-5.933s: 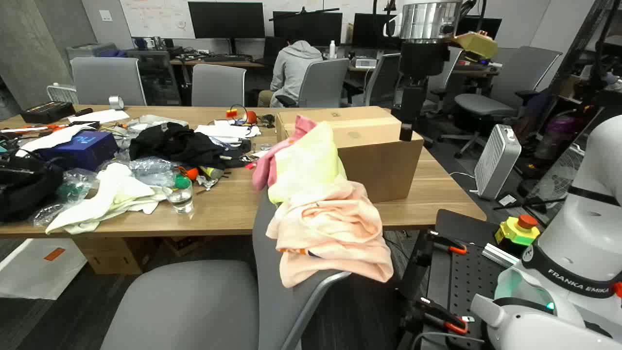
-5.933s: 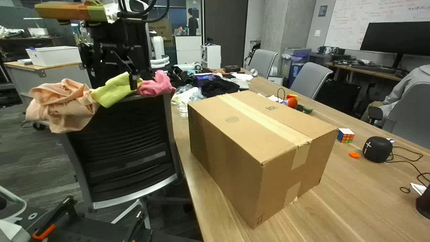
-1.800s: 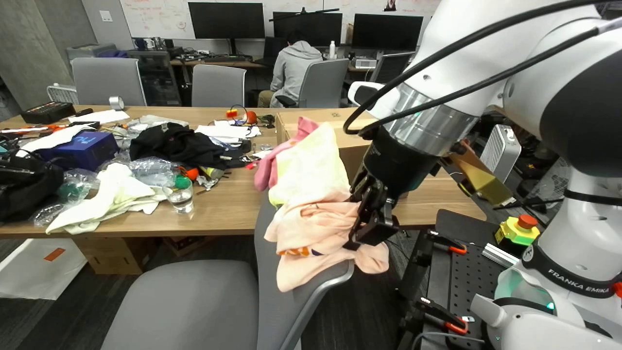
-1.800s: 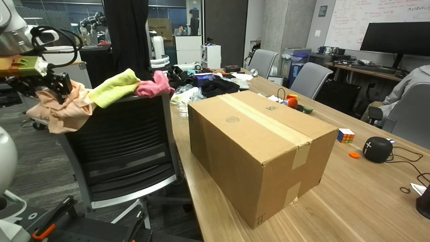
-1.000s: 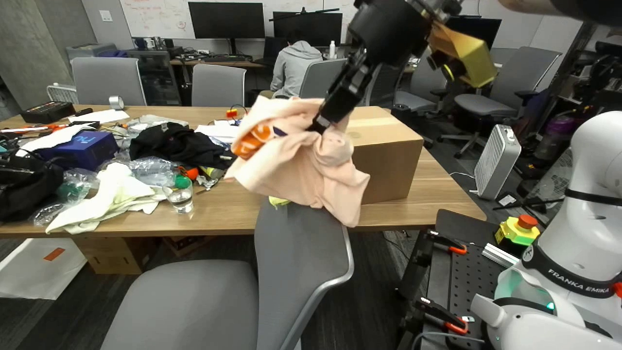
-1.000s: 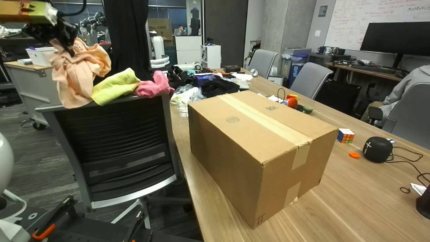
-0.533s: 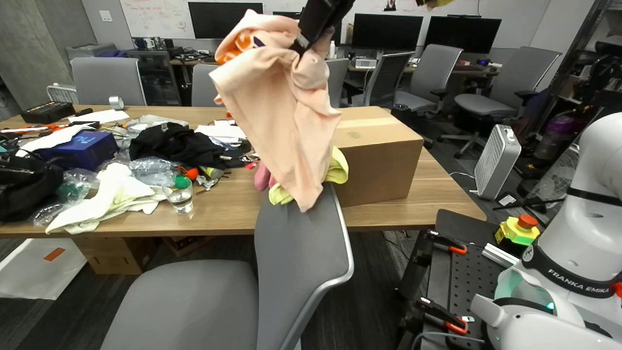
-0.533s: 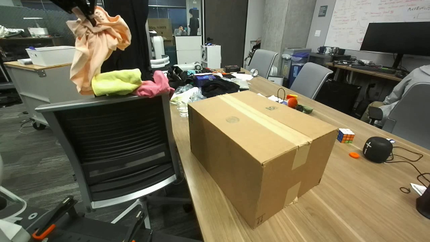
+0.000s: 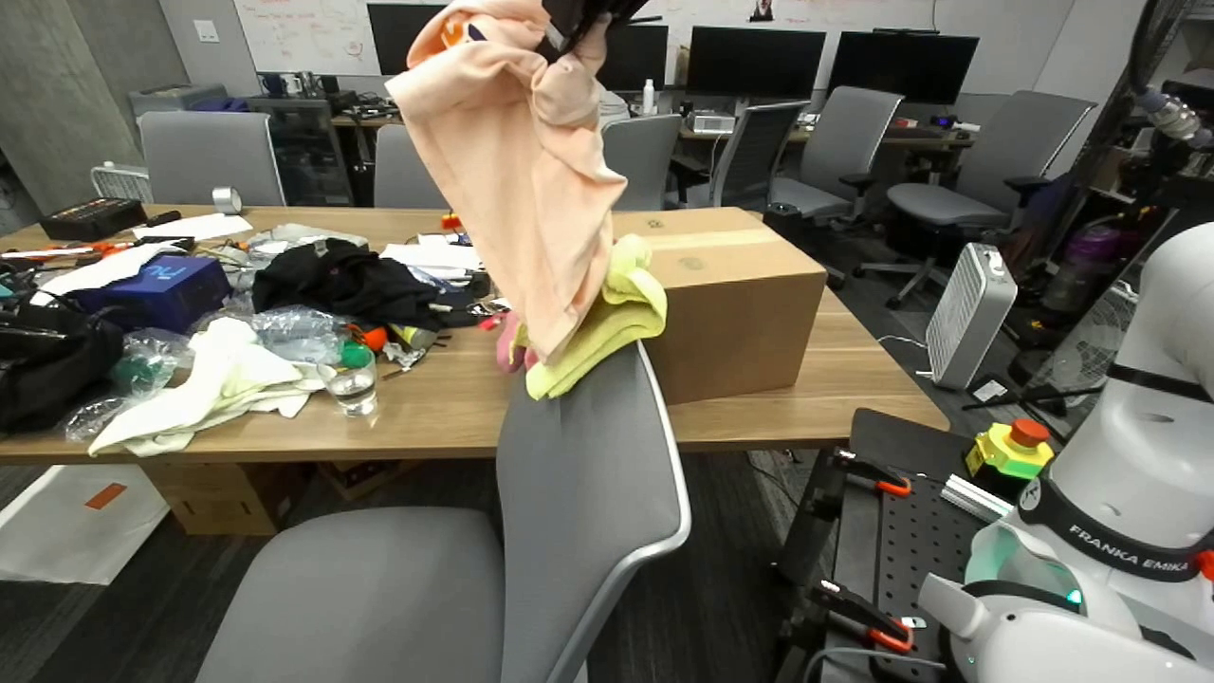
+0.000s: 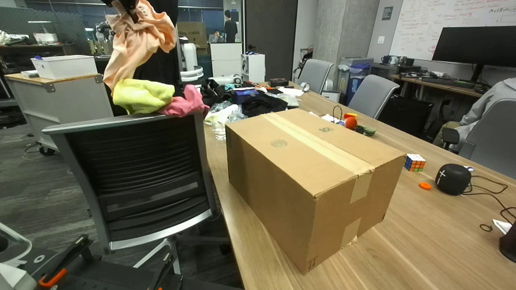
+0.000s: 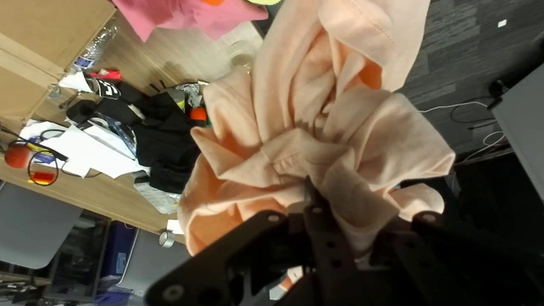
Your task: Move the orange and green shirts from the chair to the box
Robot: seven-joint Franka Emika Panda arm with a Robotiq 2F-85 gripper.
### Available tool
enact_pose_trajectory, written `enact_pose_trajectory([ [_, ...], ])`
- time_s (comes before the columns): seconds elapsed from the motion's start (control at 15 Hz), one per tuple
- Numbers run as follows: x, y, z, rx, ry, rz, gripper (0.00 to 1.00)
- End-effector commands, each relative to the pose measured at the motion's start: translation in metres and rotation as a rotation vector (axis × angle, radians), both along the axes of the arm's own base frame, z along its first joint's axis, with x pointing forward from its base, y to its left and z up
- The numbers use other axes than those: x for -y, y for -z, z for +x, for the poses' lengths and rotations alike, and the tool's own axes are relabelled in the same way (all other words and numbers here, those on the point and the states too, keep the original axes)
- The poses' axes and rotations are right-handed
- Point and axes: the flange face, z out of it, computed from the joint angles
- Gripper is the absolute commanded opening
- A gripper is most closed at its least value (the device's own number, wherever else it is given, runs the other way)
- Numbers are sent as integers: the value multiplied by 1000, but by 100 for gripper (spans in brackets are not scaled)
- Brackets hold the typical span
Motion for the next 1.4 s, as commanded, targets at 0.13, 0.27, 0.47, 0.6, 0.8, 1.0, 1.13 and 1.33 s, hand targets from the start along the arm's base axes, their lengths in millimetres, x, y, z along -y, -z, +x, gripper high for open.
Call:
enact_pose_trajectory([
  [0.13, 0, -17, 18, 32, 111, 52, 5],
  [0.27, 34, -37, 32, 42, 222, 49, 5],
  [0.47, 92, -54, 54, 64, 387, 50, 5],
  [0.6, 141, -60, 63, 82, 503, 41, 5],
  [0.8, 206, -63, 73, 95, 677, 27, 5],
  [1.0, 260, -67, 68, 95, 837, 3, 5],
  [1.13, 287, -64, 68, 90, 917, -30, 6],
  [1.33, 317, -60, 65, 75, 1017, -83, 6],
])
